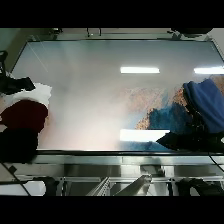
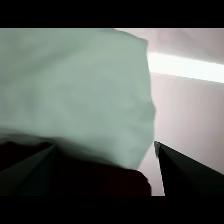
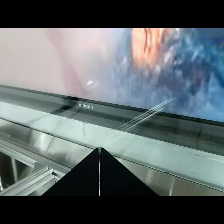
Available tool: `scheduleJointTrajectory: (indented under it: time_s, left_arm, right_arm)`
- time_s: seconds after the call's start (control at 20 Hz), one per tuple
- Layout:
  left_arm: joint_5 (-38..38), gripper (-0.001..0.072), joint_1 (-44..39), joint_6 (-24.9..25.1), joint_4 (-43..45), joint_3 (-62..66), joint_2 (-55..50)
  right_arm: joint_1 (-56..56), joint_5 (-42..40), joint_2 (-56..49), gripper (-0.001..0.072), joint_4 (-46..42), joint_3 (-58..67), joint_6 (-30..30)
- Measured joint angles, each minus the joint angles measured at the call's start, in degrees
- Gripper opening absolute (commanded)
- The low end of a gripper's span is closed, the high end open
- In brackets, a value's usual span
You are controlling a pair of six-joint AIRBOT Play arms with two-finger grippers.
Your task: Fold the shirts.
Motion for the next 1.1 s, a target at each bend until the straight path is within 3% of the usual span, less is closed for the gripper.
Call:
scheduleJointTrajectory:
  time_s: [0.15, 0.2, 0.25, 0.3, 0.35, 0.55, 0.8, 1.0, 1.1]
  left_arm:
    - [-3.1, 0.0705, 2.7, -0.1, 1.0, 7.5, -10.6]
    - [-4.2, 0.0611, 3.3, -0.2, 1.2, 9.7, -13.3]
    - [-5.4, 0.0412, 3.7, -0.2, 1.2, 11.7, -15.6]
    - [-6.4, 0.0097, 3.9, -0.2, 1.2, 13.4, -17.4]
    - [-7.8, 0.0008, 4.0, -0.3, 1.1, 15.2, -19.1]
    - [-12.3, 0.0009, 3.1, -0.3, -3.3, 23.6, -21.9]
    - [-14.3, 0.0009, -0.7, 0.6, -23.7, 31.5, -15.6]
    - [-16.0, 0.0009, -7.4, 2.8, -42.8, 30.4, -5.3]
    - [-17.2, 0.0009, -12.4, 3.7, -47.3, 29.1, -0.6]
  right_arm:
    - [0.0, 0.0, 0.0, 0.0024, 0.0, 0.0, -0.1]
    - [0.0, 0.0, 0.0, 0.0024, 0.0, 0.0, -0.2]
    - [0.0, 0.0, 0.0, 0.0024, 0.0, 0.0, -0.2]
    - [0.0, 0.0, 0.0, 0.0024, 0.0, 0.0, -0.3]
    - [0.0, 0.0, 0.0, 0.0024, 0.1, 0.0, -0.3]
    - [0.0, -0.2, 0.0, 0.0024, 0.3, 0.0, -0.4]
    - [0.0, -0.1, 0.0, 0.0024, 0.4, 0.0, -0.4]
    - [0.0, 0.3, 0.0, 0.0024, 0.4, 0.0, -0.4]
    - [0.0, 0.7, 0.0, 0.0025, 0.4, 0.0, -0.4]
